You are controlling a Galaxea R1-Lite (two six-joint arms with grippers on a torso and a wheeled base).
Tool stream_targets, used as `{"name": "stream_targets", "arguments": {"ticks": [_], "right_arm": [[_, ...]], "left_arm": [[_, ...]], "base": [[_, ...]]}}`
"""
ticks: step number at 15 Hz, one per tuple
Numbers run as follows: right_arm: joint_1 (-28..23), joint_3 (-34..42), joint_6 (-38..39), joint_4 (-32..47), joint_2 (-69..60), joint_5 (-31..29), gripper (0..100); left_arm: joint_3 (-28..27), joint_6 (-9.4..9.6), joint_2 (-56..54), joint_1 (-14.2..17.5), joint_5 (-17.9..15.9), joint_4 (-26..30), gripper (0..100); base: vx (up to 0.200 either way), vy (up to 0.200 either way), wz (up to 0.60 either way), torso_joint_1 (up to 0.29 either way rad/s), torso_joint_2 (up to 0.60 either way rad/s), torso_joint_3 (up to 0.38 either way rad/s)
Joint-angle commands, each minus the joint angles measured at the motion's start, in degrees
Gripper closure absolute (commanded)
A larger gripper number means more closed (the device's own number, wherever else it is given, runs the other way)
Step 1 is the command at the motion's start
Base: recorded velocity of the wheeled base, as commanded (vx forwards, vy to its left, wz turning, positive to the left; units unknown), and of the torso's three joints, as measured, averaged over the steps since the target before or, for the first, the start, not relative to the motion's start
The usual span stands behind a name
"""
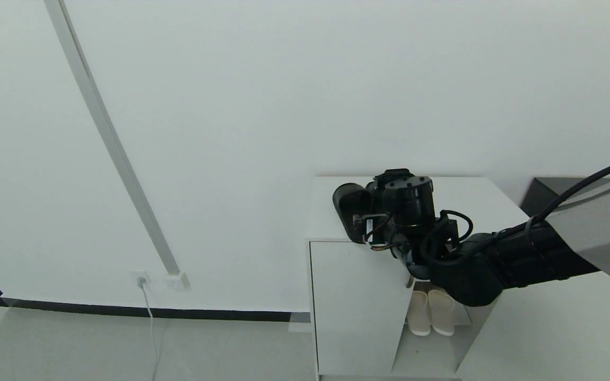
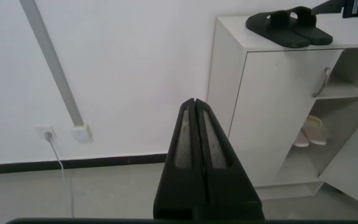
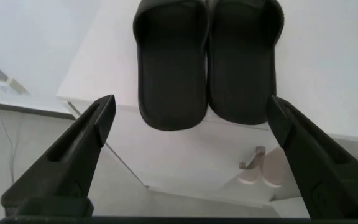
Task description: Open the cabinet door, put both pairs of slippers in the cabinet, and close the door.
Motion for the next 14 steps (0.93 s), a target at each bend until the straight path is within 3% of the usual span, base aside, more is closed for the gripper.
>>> {"name": "stream_targets", "arguments": {"ticks": [1, 4, 14], "right_arm": [[-0.72, -0.46, 0.01, -0.05, -0.92, -0.03, 0], [-0.98, 1.56, 0.45, -0.4, -0.39, 0.06, 0], [-2.3, 5.69, 0.45, -9.45, 6.56, 0.94, 0]], "left_arm": [[0.02, 0.11, 0.07, 0.01, -0.02, -0.04, 100], [0.02, 0.11, 0.07, 0.01, -0.02, -0.04, 100], [-0.07, 0.11, 0.07, 0.01, -0.02, -0.04, 100]], "base": [[0.0, 0.0, 0.0, 0.0, 0.0, 0.0], [0.0, 0.0, 0.0, 0.0, 0.0, 0.0], [0.2, 0.0, 0.0, 0.001, 0.0, 0.001]]}}
